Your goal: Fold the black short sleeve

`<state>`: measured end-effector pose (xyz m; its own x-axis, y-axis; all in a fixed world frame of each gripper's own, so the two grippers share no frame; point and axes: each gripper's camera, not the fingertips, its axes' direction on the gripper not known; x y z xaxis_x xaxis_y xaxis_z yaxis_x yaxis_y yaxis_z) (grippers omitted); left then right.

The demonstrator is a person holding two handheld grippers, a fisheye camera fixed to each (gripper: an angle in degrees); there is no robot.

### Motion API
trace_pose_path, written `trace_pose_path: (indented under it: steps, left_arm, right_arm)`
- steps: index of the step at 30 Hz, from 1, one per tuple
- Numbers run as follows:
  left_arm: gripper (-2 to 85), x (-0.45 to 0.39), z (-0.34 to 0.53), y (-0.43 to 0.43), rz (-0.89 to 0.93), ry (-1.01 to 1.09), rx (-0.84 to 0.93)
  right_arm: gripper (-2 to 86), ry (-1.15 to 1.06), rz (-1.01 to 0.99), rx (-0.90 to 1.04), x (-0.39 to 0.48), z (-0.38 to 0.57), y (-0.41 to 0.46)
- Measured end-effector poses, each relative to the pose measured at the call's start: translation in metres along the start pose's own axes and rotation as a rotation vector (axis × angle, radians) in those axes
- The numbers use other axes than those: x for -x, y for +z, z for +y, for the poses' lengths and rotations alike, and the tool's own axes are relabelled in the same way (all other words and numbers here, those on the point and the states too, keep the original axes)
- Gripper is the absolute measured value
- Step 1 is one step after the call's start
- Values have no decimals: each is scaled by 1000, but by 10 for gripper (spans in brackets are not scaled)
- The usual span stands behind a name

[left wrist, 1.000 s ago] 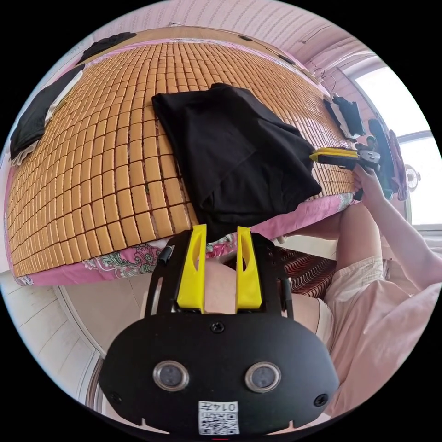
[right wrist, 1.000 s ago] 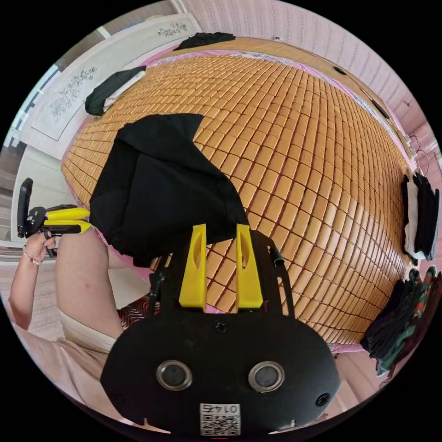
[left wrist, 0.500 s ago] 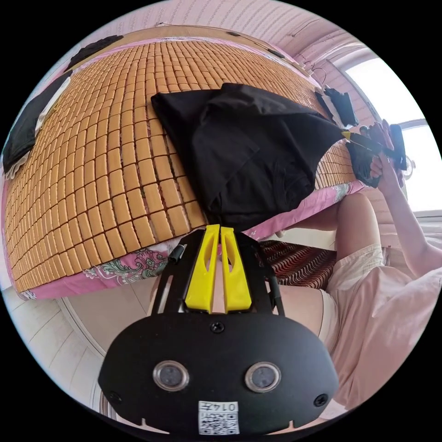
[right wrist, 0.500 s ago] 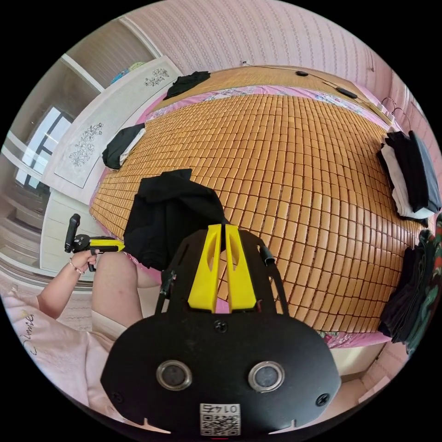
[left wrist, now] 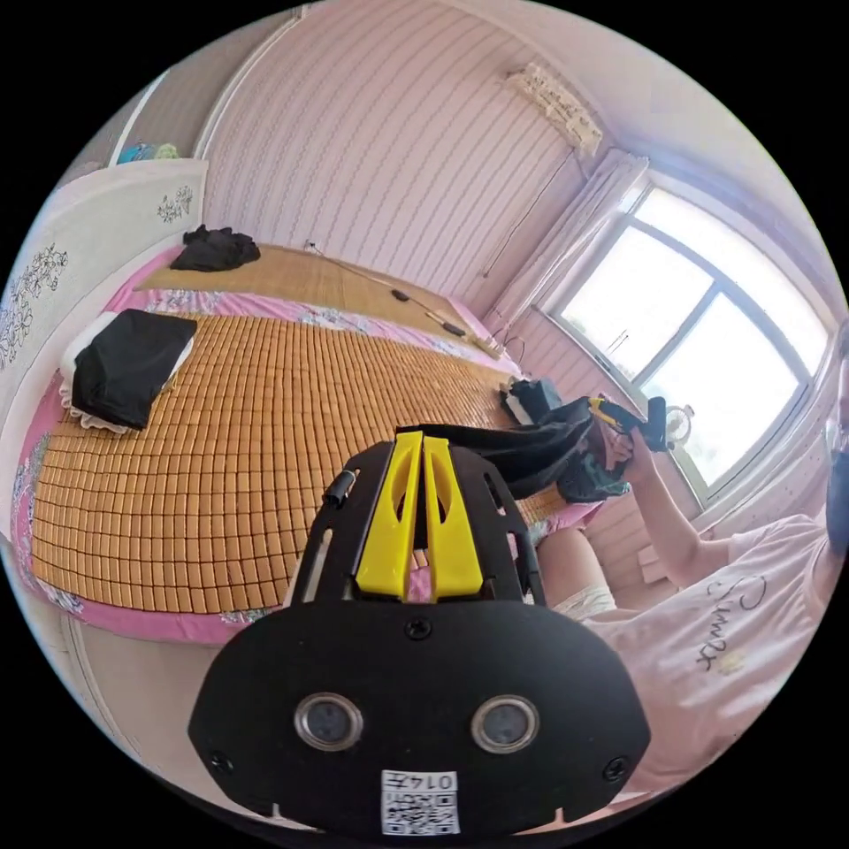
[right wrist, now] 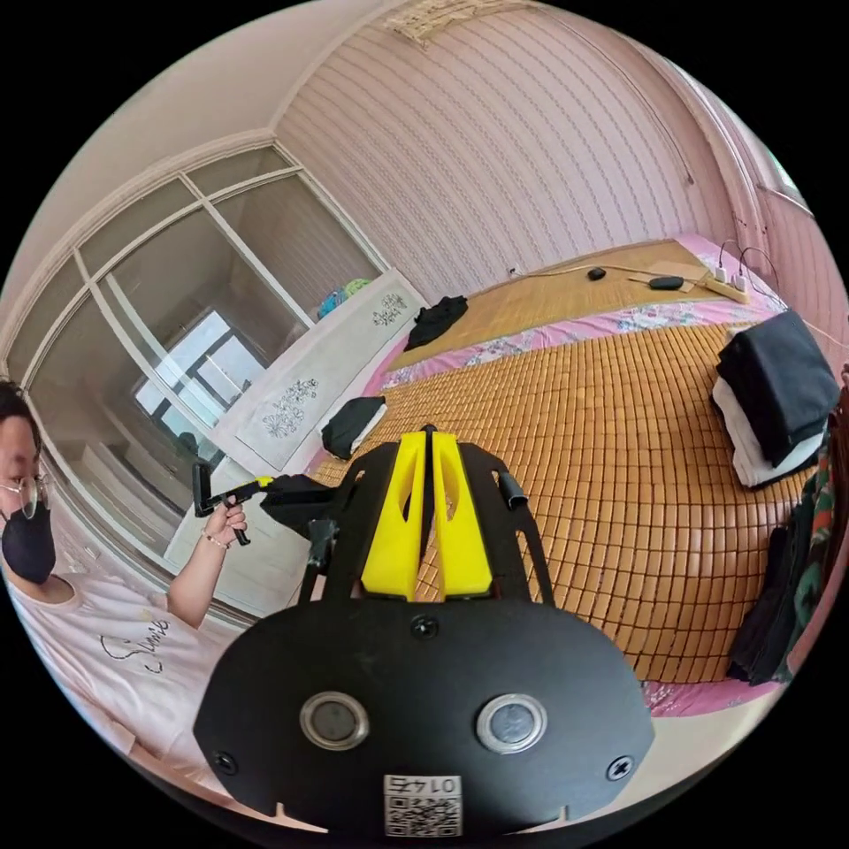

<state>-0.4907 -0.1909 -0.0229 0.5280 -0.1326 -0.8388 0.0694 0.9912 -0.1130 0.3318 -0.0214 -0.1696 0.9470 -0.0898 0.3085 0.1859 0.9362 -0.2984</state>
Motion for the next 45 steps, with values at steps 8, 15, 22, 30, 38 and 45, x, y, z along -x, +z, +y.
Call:
trace_pose_path:
  steps: [8, 15, 22, 30, 38, 45]
  left_arm:
    - [-10, -96, -18, -136, 93, 94, -311]
    - [-10, -193, 39, -219, 60, 246, -468]
    - [-10, -249, 54, -296, 122, 378, -667]
    - [-10, -204, -46, -210, 15, 259, -453]
    - [-10, -111, -127, -49, -128, 2, -206]
    - [-10, -112, -154, -56, -109, 125, -356]
  right_arm:
    - [7, -177, -67, -224, 79, -31, -135]
    - [6, -307, -78, -345, 136, -2, -221]
    - [6, -479, -236, -449, 191, 24, -318]
    - [6, -403, -65, -247, 170, -54, -258]
    - [6, -97, 191, -7, 60, -139, -91]
    - [6, -251, 102, -320, 96, -174, -139]
